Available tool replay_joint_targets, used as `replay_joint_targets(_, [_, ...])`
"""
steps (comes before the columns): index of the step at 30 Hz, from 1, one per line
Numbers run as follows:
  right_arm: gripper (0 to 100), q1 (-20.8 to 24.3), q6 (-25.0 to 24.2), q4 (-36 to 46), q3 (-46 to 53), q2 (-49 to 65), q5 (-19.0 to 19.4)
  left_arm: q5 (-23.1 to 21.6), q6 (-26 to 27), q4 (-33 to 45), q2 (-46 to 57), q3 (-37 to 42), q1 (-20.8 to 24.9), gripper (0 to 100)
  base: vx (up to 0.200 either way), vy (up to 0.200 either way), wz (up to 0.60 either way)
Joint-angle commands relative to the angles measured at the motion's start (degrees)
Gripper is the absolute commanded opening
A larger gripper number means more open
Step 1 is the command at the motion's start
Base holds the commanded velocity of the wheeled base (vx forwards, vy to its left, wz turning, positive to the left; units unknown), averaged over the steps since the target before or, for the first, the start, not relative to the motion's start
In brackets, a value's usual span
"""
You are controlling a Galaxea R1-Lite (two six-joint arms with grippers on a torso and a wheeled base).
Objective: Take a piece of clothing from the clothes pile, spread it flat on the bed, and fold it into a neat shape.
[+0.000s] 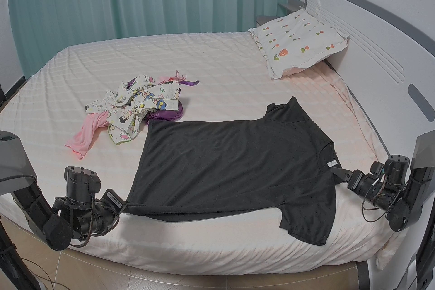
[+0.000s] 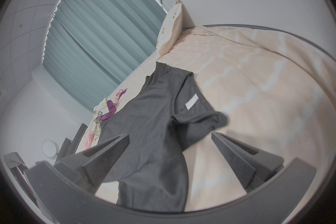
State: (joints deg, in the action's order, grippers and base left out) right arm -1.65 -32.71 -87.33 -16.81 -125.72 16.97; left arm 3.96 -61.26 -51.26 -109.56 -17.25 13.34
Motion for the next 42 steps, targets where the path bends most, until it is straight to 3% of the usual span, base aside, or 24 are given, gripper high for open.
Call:
replay_joint_targets(1, [100, -1.6, -1.8, 0.0, 6.9, 6.5, 0.0, 0.0, -0.4, -0.1, 0.0, 0.8, 0.0, 0, 0.000, 0.000, 0.00])
replay_joint_targets(4, [100, 0.7, -6.1, -0.6, 12.6, 7.9, 0.2, 0.0, -0.4, -0.1, 0.1, 1.5, 0.0, 0, 0.000, 0.000, 0.00])
replay_joint_targets(7, [100, 3.3, -7.2, -0.7, 16.3, 8.1, 0.0, 0.0, -0.4, -0.1, 0.1, 1.7, 0.0, 0, 0.000, 0.000, 0.00])
replay_joint_targets(10, [100, 6.1, -7.5, 4.3, 16.8, 8.1, -2.1, -0.6, -0.6, -0.1, 0.1, 2.0, -0.1, 0, 0.000, 0.000, 0.00])
replay_joint_targets(17, [100, 12.3, -8.1, 14.2, 16.8, 10.3, -2.6, -1.1, -2.2, -0.2, 0.0, 2.9, -0.2, 0, 0.000, 0.000, 0.00])
replay_joint_targets(22, [100, 13.1, -8.1, 15.8, 16.8, 9.5, -2.5, -1.1, -2.3, -1.2, 0.0, 3.2, -0.2, 0, 0.000, 0.000, 0.00])
replay_joint_targets(28, [100, 17.3, -8.6, 15.8, 16.7, 8.8, -2.6, -1.1, -2.2, -2.6, -0.4, 3.7, -0.2, 0, 0.000, 0.000, 0.00])
replay_joint_targets(33, [100, 20.0, -12.5, 15.7, 16.8, 9.3, -2.7, -1.1, -2.2, -2.6, -0.3, 3.7, -0.2, 0, 0.000, 0.000, 0.00])
replay_joint_targets(41, [100, 20.3, -12.5, 15.1, 16.8, 7.9, -3.1, -1.1, -2.2, -2.6, -0.3, 3.7, -0.2, 0, 0.000, 0.000, 0.00])
replay_joint_targets(42, [0, 20.3, -12.5, 15.0, 16.8, 7.8, -3.0, -1.1, -2.2, -2.6, -0.3, 3.7, -0.2, 0, 0.000, 0.000, 0.00])
